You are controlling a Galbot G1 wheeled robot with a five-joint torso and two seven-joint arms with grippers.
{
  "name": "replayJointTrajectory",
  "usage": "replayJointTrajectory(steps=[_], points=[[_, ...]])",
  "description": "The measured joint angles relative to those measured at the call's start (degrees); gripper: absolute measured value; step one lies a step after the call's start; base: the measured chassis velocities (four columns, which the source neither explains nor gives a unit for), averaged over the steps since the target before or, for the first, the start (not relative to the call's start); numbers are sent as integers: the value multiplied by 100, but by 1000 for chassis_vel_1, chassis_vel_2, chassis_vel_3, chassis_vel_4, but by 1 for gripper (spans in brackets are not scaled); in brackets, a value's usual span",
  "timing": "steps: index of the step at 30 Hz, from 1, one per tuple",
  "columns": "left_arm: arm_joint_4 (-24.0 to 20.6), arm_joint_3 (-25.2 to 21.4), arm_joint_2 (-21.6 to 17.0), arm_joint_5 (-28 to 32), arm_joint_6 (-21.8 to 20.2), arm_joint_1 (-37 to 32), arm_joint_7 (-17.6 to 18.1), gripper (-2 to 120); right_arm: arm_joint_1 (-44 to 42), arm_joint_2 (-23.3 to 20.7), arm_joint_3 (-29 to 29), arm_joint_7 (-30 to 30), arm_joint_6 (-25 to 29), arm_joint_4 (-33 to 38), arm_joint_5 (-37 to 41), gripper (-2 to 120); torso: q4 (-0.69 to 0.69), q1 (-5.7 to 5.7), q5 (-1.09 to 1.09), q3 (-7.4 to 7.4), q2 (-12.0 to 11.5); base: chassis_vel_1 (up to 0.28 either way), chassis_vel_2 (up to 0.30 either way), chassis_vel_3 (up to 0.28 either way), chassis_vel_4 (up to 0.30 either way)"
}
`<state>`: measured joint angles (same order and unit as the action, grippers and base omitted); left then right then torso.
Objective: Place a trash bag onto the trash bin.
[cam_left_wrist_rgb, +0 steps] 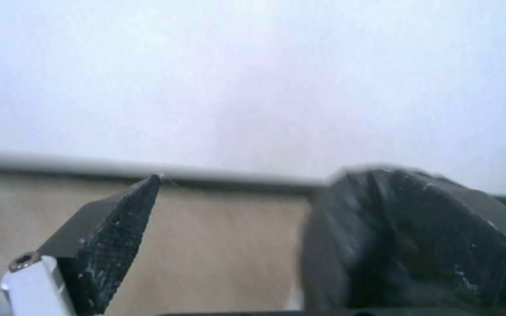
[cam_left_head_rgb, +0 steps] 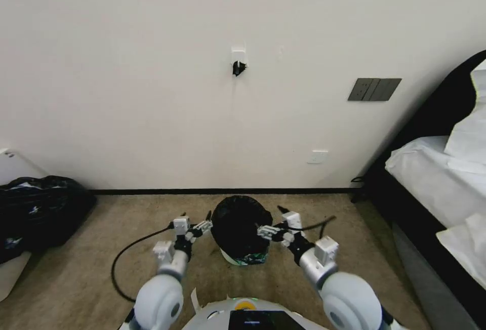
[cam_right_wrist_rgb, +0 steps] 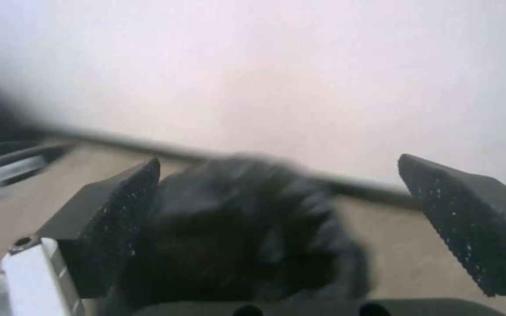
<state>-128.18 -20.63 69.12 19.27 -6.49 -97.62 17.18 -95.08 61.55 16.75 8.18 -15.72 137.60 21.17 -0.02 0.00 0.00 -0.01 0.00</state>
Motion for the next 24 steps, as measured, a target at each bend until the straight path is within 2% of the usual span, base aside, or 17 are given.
replayJointTrajectory(steps=[1, 2, 4, 5, 6, 7, 8, 12, 13, 14, 17, 21, 24], points=[[221, -193, 101, -680, 782, -230, -210, 100, -245, 297, 187, -145, 509, -121, -406, 100, 0, 0, 1, 0, 0, 0, 0, 0, 0], [221, -193, 101, -680, 782, -230, -210, 100, -245, 297, 187, -145, 509, -121, -406, 100, 0, 0, 1, 0, 0, 0, 0, 0, 0], [509, -415, 270, -1290, 1565, -476, -389, 100, -470, 620, 376, -253, 1248, -298, -767, 100, 2, 0, -2, 0, 0, 0, 0, 0, 0], [686, -555, 400, -1519, 2038, -727, -469, 100, -623, 845, 552, -324, 1829, -494, -1003, 100, 3, 0, -2, 0, 0, 0, 0, 0, 0], [686, -555, 400, -1519, 2038, -727, -469, 100, -623, 845, 552, -324, 1829, -494, -1003, 100, 3, 0, -2, 0, 0, 0, 0, 0, 0], [727, -619, 464, -1557, 2225, -857, -496, 100, -700, 960, 646, -345, 2119, -609, -1114, 100, 2, 0, -1, 0, 0, 0, 0, 0, 0], [758, -716, 578, -1590, 2546, -1133, -544, 100, -851, 1197, 840, -368, 2655, -819, -1341, 100, 3, 0, 0, 0, 0, 0, 0, 0, 0], [750, -781, 659, -1616, 2758, -1308, -558, 100, -979, 1383, 964, -381, 2947, -923, -1464, 100, 3, 0, 1, 0, 0, 0, 0, 0, 0], [658, -893, 909, -1793, 3220, -1692, -630, 100, -1310, 1828, 1171, -445, 3524, -1072, -1620, 100, 1, 0, 1, 0, 0, 0, 0, 0, 0], [658, -893, 909, -1793, 3220, -1692, -630, 100, -1310, 1828, 1171, -445, 3524, -1072, -1620, 100, 1, 0, 1, 0, 0, 0, 0, 0, 0], [597, -903, 1134, -2094, 3556, -1863, -684, 100, -1577, 2300, 1332, -500, 4049, -1153, -1982, 100, 2, 0, 1, 0, 0, 0, 0, 0, 0], [587, -820, 1187, -2230, 3642, -1775, -707, 100, -1858, 2429, 1182, -588, 4330, -1187, -2164, 100, 1, 0, 0, 0, 0, 0, 0, 0, 0], [584, -800, 1151, -2227, 3638, -1621, -717, 100, -1958, 2354, 1062, -639, 4410, -1226, -2264, 100, 1, 0, 0, 0, 0, 0, 0, 0, 0]])
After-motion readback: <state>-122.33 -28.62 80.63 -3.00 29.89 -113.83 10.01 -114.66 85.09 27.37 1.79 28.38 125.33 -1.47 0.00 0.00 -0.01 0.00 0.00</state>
